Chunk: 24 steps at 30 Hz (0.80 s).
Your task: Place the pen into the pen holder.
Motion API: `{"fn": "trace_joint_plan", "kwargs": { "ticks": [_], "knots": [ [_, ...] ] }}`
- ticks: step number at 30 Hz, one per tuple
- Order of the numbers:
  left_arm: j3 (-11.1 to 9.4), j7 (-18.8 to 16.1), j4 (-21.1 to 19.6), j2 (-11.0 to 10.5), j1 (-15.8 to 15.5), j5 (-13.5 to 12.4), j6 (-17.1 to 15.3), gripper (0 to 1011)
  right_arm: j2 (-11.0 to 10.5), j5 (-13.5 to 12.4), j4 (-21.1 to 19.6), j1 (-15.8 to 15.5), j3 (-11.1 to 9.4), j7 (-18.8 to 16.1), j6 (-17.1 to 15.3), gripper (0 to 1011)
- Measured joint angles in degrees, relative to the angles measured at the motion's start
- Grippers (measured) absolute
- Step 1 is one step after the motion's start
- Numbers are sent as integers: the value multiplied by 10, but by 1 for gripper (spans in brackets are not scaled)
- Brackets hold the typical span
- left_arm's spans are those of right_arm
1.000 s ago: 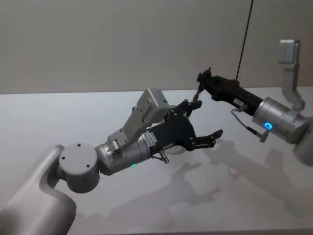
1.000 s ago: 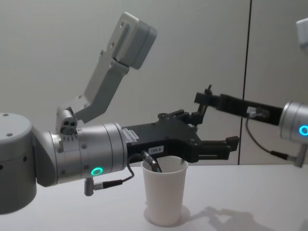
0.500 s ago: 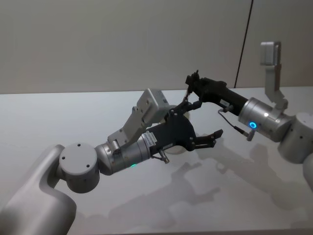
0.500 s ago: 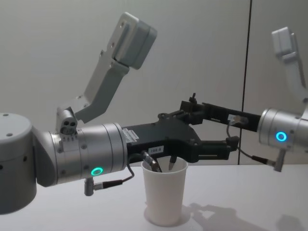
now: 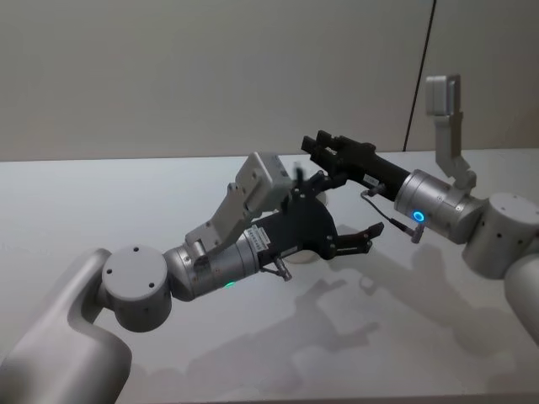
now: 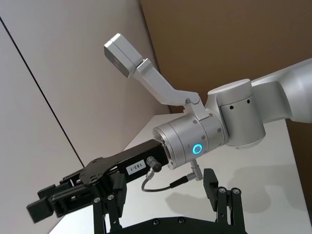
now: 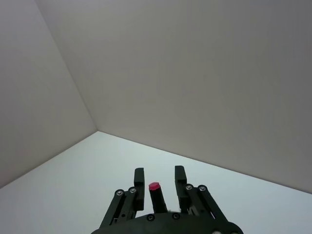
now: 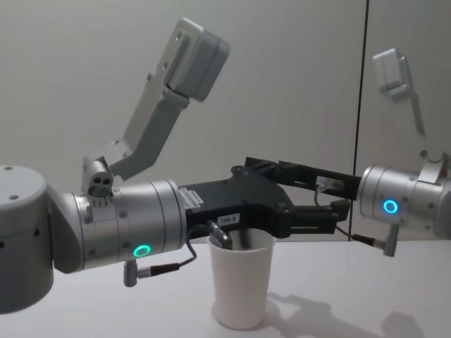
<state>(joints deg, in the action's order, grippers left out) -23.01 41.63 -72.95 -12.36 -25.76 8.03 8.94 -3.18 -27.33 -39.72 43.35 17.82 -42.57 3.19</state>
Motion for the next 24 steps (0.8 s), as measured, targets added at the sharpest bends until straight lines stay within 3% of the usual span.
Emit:
{"fn": "trace_joint_plan", "kwargs": {
  "ticks": [8,13,17,19,24],
  "knots": [
    [0,0,0,0,0,0,0,1003,3,6,10,6,5,2,5,566],
    [0,0,0,0,0,0,0,1003,5,8,15,8,7,3,7,765],
    [0,0,0,0,0,0,0,1003,5,9,16,9,8,3,8,845],
    [0,0,0,0,0,0,0,1003,6,9,18,10,9,3,8,942],
    [0,0,0,0,0,0,0,1003,6,10,19,10,10,4,9,1001]
  ]
}}
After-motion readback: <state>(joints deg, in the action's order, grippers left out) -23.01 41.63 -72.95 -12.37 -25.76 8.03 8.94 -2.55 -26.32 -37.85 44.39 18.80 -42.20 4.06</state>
